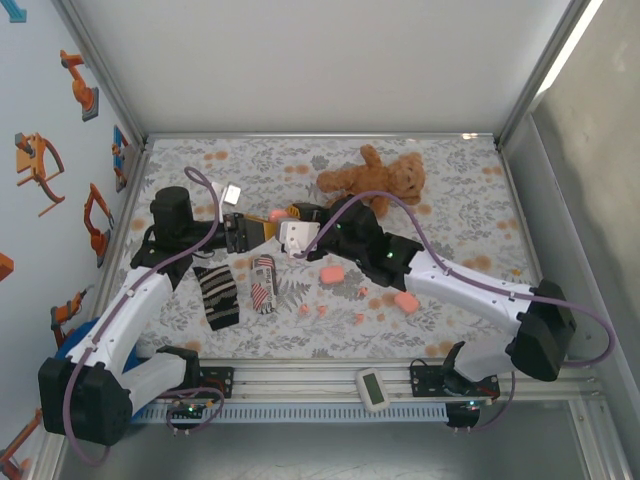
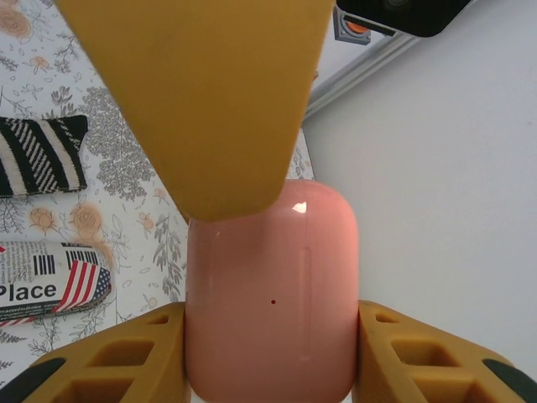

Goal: Insert the wireless bluetooth earbuds into the charging case

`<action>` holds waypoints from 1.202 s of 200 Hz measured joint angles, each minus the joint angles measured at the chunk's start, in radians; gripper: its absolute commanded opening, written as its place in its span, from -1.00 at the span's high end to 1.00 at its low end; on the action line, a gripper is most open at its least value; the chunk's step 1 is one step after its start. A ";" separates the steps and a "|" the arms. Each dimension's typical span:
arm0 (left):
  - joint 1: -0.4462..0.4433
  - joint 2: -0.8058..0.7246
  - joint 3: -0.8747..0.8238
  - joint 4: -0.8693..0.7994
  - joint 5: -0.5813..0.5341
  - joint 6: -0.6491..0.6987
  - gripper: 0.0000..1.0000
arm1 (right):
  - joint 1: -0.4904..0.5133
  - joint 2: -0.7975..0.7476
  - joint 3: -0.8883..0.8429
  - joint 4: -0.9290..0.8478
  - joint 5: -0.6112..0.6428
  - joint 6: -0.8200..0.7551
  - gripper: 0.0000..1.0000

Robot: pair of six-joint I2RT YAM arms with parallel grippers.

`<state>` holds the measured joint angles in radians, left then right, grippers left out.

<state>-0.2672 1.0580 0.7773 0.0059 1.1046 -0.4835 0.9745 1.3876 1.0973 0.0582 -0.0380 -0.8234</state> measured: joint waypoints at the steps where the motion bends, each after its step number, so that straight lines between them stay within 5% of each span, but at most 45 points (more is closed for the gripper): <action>1: 0.000 0.000 0.000 0.000 0.000 0.000 -0.34 | 0.000 0.000 0.000 0.000 0.000 0.000 0.17; 116: -0.015 0.002 0.000 -0.049 0.001 0.041 0.12 | 0.026 0.023 0.040 0.006 0.006 -0.004 0.17; 240: -0.014 -0.002 0.001 -0.083 -0.016 0.068 0.35 | 0.031 0.045 0.044 -0.019 0.032 -0.012 0.17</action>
<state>-0.2817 1.0557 0.7780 -0.0769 1.0889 -0.4156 1.0058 1.4322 1.1416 0.0387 -0.0063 -0.8356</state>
